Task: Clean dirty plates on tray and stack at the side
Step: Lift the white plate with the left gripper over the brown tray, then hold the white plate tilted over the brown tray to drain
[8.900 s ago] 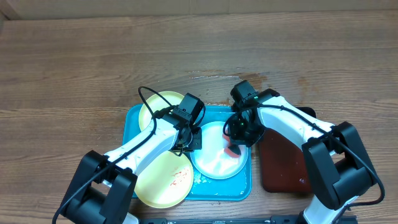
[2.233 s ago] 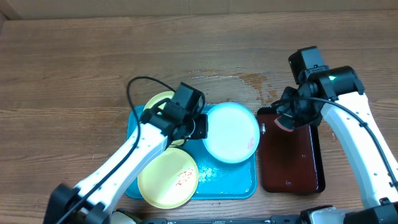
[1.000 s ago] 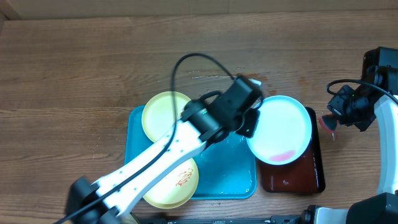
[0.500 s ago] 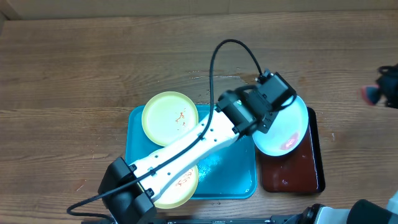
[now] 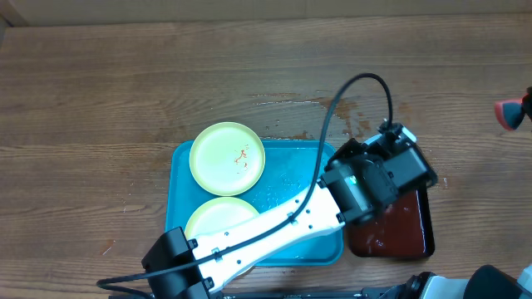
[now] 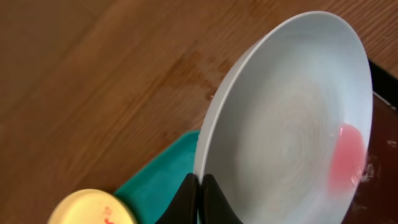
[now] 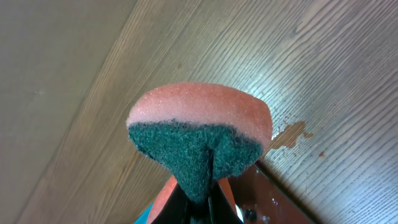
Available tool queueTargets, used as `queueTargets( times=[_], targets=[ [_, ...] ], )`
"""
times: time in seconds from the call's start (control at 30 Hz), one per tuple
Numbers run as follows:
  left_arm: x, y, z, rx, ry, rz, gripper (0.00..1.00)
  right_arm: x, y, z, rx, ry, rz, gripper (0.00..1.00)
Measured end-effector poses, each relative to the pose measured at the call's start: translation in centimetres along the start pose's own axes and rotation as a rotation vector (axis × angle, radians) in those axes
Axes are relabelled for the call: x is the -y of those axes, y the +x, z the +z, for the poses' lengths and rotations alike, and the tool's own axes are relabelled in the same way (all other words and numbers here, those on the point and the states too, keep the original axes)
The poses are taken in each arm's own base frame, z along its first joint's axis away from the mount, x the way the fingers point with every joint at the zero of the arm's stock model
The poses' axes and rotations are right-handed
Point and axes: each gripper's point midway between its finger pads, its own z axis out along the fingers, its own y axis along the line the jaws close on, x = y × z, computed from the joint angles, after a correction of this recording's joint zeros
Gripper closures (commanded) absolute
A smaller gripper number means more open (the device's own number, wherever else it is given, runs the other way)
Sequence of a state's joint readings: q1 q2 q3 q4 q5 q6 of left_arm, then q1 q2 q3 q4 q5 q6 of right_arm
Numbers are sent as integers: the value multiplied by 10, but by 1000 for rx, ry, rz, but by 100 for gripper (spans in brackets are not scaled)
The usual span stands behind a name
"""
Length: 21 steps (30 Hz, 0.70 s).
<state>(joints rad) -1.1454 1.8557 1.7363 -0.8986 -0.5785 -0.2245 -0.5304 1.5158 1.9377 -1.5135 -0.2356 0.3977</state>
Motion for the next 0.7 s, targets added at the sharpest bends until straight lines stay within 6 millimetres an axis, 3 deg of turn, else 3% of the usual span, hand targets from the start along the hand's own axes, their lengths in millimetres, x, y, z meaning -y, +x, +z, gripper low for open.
queueTargets(
  times=[0.2, 0.57, 0.7],
  targets=[
    [0, -7, -13, 58, -106, 84, 96, -2, 2, 0, -9, -13, -6, 96],
    [25, -27, -54, 213, -237, 238, 96, -6, 5, 0, -25, -37, -14, 96],
    [25, -31, -66, 246, -301, 280, 96, -7, 5, 0, -27, -40, -16, 96]
  ],
)
